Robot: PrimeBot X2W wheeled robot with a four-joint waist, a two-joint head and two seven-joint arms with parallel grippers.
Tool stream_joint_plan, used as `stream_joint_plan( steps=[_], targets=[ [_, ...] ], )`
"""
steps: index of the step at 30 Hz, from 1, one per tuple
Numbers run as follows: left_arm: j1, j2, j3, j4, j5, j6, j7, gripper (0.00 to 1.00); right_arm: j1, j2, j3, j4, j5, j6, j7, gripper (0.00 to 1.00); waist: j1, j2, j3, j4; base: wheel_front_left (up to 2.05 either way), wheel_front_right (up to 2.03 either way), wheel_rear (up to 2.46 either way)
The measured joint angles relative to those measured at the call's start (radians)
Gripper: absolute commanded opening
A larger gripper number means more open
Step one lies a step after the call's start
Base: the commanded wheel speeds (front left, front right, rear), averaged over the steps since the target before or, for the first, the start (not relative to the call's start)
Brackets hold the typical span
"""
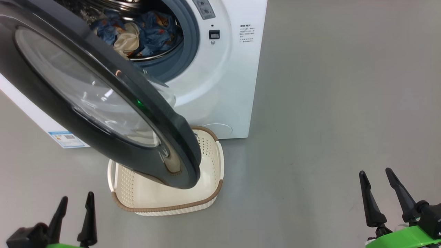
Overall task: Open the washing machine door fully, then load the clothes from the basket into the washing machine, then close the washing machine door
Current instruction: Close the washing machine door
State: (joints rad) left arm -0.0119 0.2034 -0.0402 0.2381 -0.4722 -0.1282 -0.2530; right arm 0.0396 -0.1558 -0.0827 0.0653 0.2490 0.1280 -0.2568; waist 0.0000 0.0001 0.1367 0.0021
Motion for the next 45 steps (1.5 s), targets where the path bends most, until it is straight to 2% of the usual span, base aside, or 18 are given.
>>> stream_joint_plan(
  steps=[6, 17, 18, 19, 20, 30, 45],
  targets=[
    [0.019, -0.030, 0.017, 0.003, 0.022, -0.001, -0.002, 1.00, 0.000, 0.001, 0.000, 0.005, 0.000, 0.000, 0.000, 1.00, 0.0000, 0.0000, -0.010, 0.002, 0.00, 0.00, 0.00],
    [0.032, -0.037, 0.030, 0.003, 0.029, -0.001, -0.002, 1.00, 0.000, 0.001, 0.003, 0.007, 0.001, 0.000, 0.000, 1.00, 0.0000, 0.0000, -0.020, 0.003, 0.00, 0.00, 0.00],
    [0.032, -0.038, 0.030, 0.003, 0.029, -0.001, -0.002, 1.00, -0.001, 0.001, 0.007, 0.008, 0.002, 0.000, 0.000, 0.48, 0.0000, -0.0001, -0.021, 0.004, 0.00, 0.00, 0.00],
    [0.032, -0.038, 0.030, 0.003, 0.029, -0.001, -0.002, 1.00, -0.002, 0.000, 0.010, 0.009, 0.007, 0.000, 0.000, 0.19, 0.0000, 0.0000, -0.021, 0.005, 0.00, 0.00, 0.00],
    [0.032, -0.038, 0.030, 0.003, 0.029, -0.001, -0.002, 1.00, -0.005, 0.000, 0.014, 0.008, 0.008, 0.000, 0.000, 0.00, 0.0000, 0.0000, -0.022, 0.006, 0.00, 0.00, 0.00],
    [0.033, -0.057, 0.035, 0.001, 0.029, -0.001, -0.002, 1.00, -0.109, 0.001, 0.091, -0.051, 0.040, 0.000, 0.000, 0.00, 0.0000, 0.0000, -0.029, 0.024, 0.00, 0.00, 0.00],
    [0.060, -0.071, 0.028, -0.028, 0.036, -0.001, -0.002, 1.00, -0.359, 0.047, 0.388, -0.296, 0.073, 0.000, 0.000, 0.00, 0.0000, 0.0000, -0.063, 0.082, 0.00, 0.00, 0.00]
  ],
)
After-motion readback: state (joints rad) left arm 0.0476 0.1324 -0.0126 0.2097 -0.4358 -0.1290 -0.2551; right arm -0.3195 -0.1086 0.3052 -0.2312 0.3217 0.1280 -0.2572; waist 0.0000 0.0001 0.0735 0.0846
